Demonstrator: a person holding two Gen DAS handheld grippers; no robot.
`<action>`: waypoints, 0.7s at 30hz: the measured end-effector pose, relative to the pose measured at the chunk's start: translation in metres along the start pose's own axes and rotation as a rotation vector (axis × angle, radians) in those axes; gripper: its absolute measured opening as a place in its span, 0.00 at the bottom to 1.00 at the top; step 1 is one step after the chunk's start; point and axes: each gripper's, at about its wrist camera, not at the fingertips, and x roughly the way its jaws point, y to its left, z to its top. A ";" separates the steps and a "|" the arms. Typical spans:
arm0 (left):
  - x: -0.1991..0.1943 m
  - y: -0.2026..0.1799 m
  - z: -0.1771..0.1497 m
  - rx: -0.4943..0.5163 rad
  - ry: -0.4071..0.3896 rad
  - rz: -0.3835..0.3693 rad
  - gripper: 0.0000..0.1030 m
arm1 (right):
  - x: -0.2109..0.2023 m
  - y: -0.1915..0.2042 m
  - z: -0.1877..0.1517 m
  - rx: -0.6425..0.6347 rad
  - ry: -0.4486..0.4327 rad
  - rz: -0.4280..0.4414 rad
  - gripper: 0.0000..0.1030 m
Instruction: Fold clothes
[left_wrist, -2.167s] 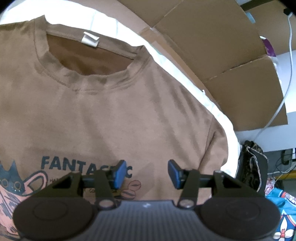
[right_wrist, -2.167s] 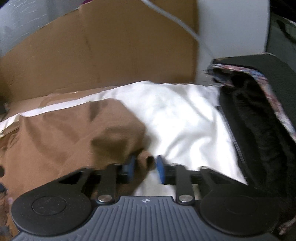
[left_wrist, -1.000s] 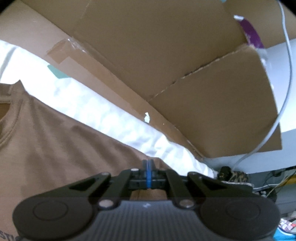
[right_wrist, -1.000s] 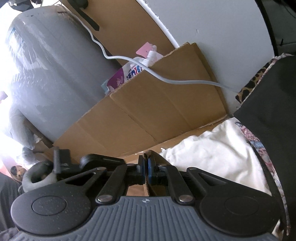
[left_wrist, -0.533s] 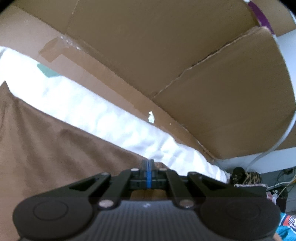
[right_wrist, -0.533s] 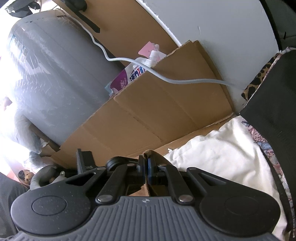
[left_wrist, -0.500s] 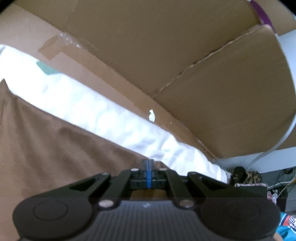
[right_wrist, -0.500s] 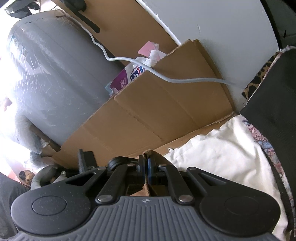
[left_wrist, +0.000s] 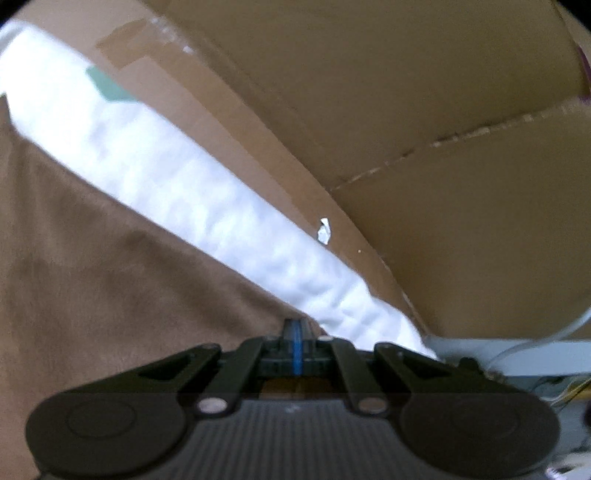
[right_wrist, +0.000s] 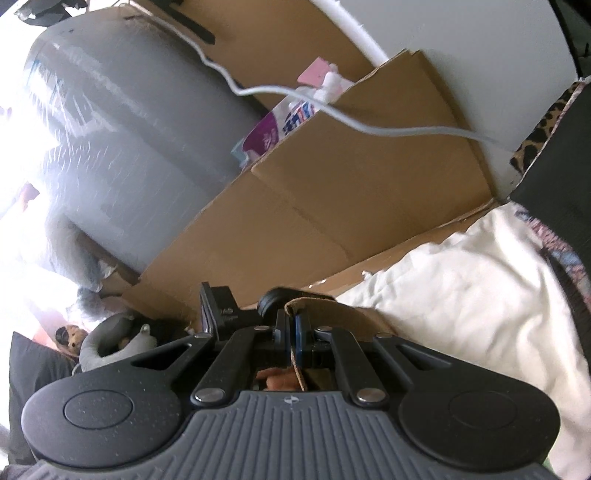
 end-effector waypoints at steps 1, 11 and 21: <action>-0.002 0.003 0.002 -0.004 0.013 -0.021 0.01 | 0.002 0.002 -0.002 -0.005 0.005 0.001 0.00; -0.094 0.047 0.027 0.069 -0.031 -0.148 0.51 | 0.027 0.033 -0.022 -0.098 0.067 -0.007 0.00; -0.154 0.106 0.031 0.068 -0.097 -0.115 0.52 | 0.089 0.077 -0.068 -0.293 0.194 -0.058 0.00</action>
